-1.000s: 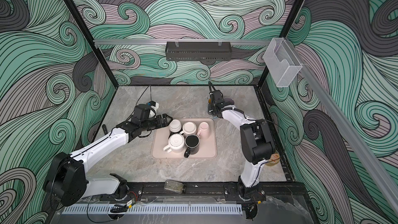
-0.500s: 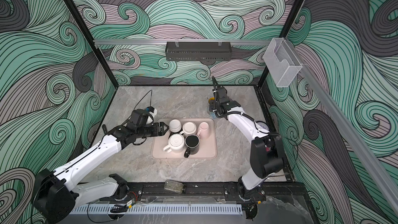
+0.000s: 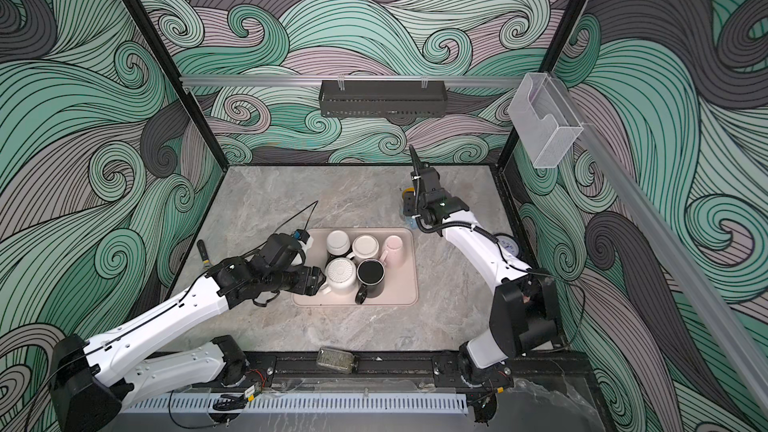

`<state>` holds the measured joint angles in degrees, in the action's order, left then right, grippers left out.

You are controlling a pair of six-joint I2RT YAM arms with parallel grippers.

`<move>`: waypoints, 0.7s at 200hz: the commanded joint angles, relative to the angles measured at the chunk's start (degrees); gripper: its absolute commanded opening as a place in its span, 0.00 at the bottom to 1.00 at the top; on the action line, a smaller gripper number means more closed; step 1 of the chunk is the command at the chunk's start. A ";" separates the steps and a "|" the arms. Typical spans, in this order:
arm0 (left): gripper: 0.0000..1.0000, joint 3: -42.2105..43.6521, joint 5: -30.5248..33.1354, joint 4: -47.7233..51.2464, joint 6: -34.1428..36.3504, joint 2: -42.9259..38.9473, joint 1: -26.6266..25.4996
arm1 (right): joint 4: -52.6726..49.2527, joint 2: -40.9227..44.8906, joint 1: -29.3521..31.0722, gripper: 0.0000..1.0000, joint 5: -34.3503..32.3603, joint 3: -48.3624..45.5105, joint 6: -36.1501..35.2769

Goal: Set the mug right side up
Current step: 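Open and raise the right gripper while the left moves over the tray, then lower the left gripper onto the upside-down white mug's base and close it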

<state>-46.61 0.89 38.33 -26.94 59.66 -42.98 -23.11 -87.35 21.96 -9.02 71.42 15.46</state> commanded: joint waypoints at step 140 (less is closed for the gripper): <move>0.75 5.01 -4.22 -12.35 4.14 8.08 -1.92 | 1.07 -0.26 0.29 0.46 0.39 -2.38 0.69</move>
<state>-41.47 -2.04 27.38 -23.49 67.18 -44.42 -22.92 -87.35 21.98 -8.99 69.80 15.46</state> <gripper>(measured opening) 0.762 0.465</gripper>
